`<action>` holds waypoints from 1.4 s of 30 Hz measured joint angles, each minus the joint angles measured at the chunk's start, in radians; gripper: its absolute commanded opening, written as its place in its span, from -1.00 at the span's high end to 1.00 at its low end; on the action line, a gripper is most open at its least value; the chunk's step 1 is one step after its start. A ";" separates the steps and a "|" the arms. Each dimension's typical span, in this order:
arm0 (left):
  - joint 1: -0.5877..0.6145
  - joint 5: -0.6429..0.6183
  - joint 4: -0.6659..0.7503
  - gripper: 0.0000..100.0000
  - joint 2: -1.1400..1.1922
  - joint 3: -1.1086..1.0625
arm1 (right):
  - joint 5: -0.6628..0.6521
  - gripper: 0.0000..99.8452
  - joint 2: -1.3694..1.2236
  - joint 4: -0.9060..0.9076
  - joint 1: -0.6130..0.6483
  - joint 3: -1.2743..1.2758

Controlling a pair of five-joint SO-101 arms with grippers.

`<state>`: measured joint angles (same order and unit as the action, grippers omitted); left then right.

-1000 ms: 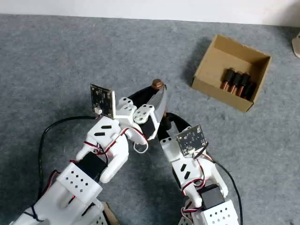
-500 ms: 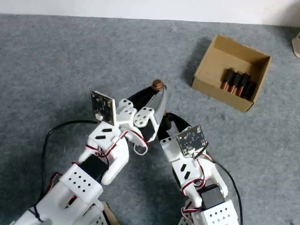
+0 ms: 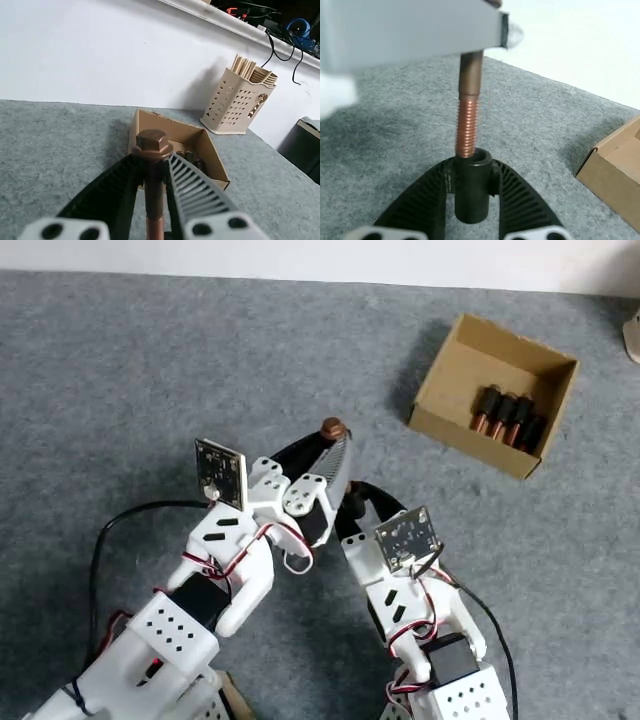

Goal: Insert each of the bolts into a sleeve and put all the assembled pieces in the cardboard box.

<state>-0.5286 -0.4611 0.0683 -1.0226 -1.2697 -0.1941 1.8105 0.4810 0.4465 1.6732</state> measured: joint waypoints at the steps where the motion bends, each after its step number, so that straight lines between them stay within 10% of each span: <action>1: 0.000 -0.009 0.000 0.99 0.000 0.000 | 0.000 0.99 0.000 0.000 0.000 0.000; 31: -0.078 0.044 -0.146 0.98 -0.002 -0.029 | 0.002 0.99 0.002 -0.023 -0.012 0.000; 42: -0.080 0.035 -0.201 0.38 -0.003 -0.041 | 0.002 0.99 0.000 -0.023 -0.031 0.000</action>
<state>-0.6084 -0.4258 -0.1327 -1.0257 -1.3111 -0.1926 1.8105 0.4580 0.4158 1.6732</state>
